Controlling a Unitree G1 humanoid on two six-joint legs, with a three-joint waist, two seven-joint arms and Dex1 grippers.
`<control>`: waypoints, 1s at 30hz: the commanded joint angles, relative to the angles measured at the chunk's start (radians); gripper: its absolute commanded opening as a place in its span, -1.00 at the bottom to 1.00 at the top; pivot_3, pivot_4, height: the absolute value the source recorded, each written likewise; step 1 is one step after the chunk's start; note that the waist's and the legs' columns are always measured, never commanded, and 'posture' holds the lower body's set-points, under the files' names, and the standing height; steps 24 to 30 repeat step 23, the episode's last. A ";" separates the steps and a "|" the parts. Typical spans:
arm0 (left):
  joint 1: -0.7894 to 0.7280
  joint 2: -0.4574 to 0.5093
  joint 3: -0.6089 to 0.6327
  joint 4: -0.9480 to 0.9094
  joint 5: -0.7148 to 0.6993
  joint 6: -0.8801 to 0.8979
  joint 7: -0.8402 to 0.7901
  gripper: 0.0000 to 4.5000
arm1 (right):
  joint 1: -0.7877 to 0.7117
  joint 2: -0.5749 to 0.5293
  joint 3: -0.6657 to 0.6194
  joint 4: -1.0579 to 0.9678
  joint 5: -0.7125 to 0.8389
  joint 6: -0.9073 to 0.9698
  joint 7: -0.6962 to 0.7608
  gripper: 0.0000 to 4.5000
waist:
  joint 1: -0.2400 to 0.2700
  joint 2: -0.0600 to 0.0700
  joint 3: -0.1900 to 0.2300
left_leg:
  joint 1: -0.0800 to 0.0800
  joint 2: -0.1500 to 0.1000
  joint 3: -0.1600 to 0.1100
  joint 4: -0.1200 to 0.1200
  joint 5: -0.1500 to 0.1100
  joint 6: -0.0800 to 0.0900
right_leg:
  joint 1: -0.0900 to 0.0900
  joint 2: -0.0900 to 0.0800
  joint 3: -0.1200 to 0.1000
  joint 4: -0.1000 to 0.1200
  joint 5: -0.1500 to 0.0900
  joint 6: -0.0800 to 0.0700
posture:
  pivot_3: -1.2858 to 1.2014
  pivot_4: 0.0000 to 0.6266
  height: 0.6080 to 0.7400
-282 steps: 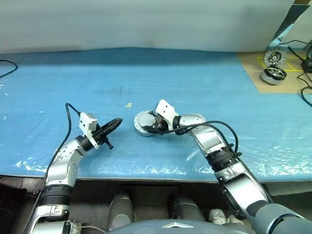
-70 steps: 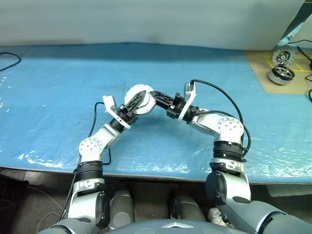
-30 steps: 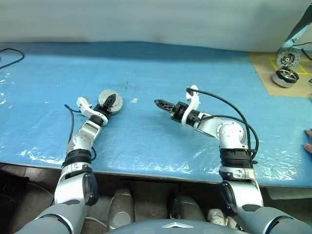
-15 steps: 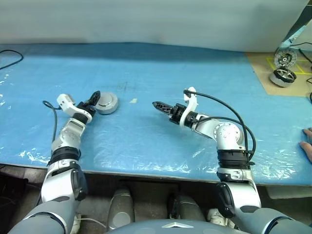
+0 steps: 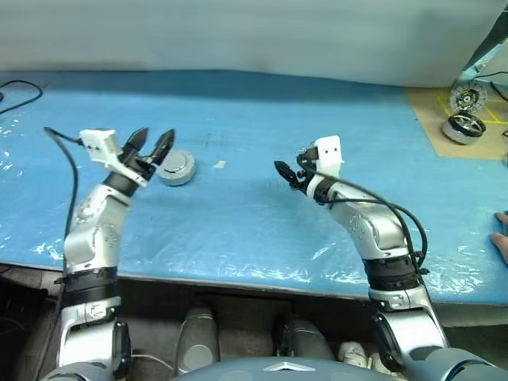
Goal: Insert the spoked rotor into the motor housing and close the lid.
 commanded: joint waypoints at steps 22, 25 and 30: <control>0.274 -0.157 -0.189 -0.249 0.233 -0.064 0.231 0.79 | 0.323 0.024 -0.019 -0.232 -0.395 -0.165 -0.213 0.60 | -0.029 0.001 0.000 | 0.011 0.001 -0.002 -0.004 0.000 0.000 | 0.005 0.003 0.007 -0.005 0.000 0.003 | 0.03 -0.52 1.00; 0.272 -0.156 -0.196 -0.254 0.241 -0.070 0.229 0.79 | 0.316 0.025 -0.021 -0.227 -0.394 -0.164 -0.211 0.60 | -0.029 0.001 0.000 | 0.011 0.001 -0.001 -0.004 0.000 0.000 | 0.005 0.003 0.008 -0.005 0.000 0.003 | 0.03 -0.52 1.00; 0.272 -0.156 -0.196 -0.254 0.241 -0.070 0.229 0.79 | 0.316 0.025 -0.021 -0.227 -0.394 -0.164 -0.211 0.60 | -0.029 0.001 0.000 | 0.011 0.001 -0.001 -0.004 0.000 0.000 | 0.005 0.003 0.008 -0.005 0.000 0.003 | 0.03 -0.52 1.00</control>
